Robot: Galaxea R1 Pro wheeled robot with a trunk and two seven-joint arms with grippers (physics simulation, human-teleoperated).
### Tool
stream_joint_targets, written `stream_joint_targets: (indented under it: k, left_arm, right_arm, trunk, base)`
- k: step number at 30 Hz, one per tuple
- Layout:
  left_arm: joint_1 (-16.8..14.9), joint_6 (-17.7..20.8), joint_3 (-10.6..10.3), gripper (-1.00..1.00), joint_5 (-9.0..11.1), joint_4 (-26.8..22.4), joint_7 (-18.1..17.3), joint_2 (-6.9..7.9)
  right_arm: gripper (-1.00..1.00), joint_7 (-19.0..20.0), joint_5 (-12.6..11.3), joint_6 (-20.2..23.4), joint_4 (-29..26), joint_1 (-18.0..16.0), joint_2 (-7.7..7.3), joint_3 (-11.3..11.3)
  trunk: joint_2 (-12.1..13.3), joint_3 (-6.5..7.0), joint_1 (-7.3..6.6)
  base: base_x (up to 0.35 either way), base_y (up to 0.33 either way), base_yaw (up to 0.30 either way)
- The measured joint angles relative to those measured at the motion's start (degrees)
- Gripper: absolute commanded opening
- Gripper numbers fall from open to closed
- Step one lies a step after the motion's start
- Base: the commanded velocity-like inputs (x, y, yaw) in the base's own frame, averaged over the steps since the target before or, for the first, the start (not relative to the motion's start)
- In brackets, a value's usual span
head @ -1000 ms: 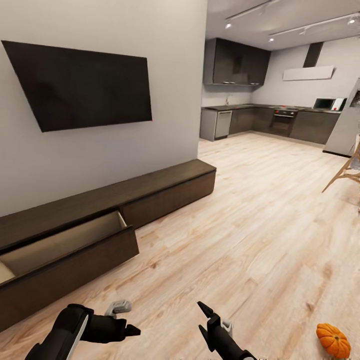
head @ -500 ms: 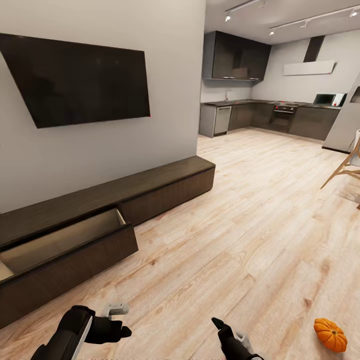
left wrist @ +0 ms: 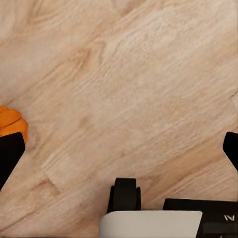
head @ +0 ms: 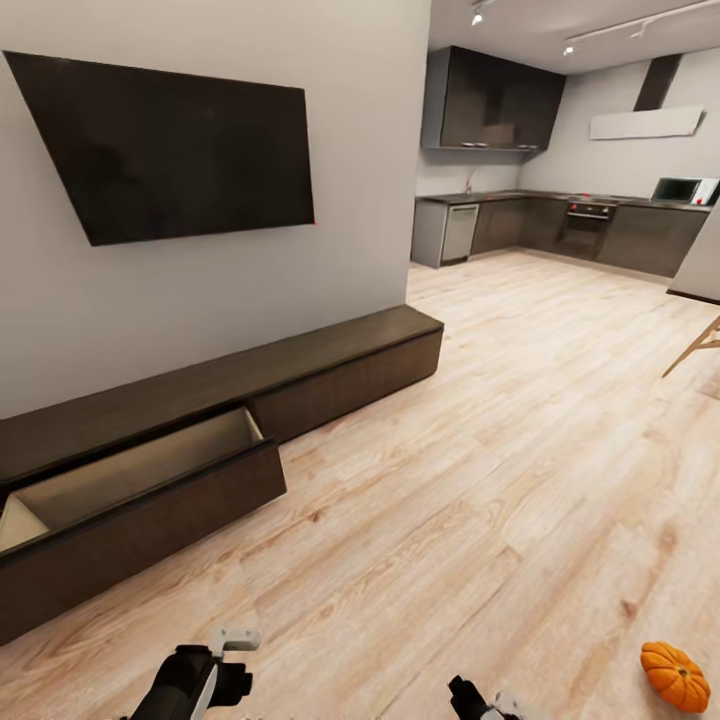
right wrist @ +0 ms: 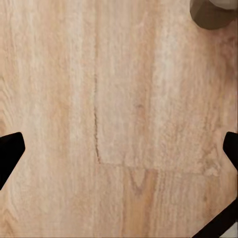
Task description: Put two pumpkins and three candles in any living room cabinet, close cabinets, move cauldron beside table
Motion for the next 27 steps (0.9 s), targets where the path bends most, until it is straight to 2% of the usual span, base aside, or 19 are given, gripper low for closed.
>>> stream_joint_targets:
  k: [5, 11, 18, 22, 27]
  left_arm:
    - [-0.01, -0.38, 0.0, 1.0, 1.41, 0.37, 1.06, -0.35]
    - [-0.01, -0.4, 0.0, 1.0, 3.53, 0.43, 1.11, -0.38]
    - [-0.01, -0.47, 0.0, 1.0, 3.89, 0.43, 0.83, -0.35]
    - [-0.01, -0.53, 0.0, 1.0, 3.91, 0.43, 0.62, -0.41]
    - [-0.01, -0.72, -0.04, 1.0, 3.86, 0.43, -0.64, -0.42]
  right_arm:
    - [1.0, 0.56, -0.5, -1.8, 0.16, 0.0, -0.39, -0.87]
    - [1.0, 6.76, -0.02, -2.18, 0.31, 0.0, -0.03, -1.26]
    - [1.0, 8.07, 0.77, 1.66, 0.39, 0.0, -0.66, -0.45]
    - [1.0, 7.98, 4.14, 2.74, 0.38, 0.0, -0.77, 2.16]
    - [1.0, 7.97, 6.17, 2.53, 0.19, 0.0, -0.78, 3.12]
  trunk:
    - [0.0, -0.09, 0.0]
    - [0.0, -0.1, 0.0]
    - [0.0, -0.1, 0.0]
    - [0.0, -0.1, 0.0]
    - [0.0, -0.12, 0.0]
  base:
    - [0.0, 0.0, 0.016]
    - [0.0, 0.0, 0.002]
    - [0.0, 0.0, 0.0]
    - [0.0, 0.0, 0.0]
    - [0.0, 0.0, -0.05]
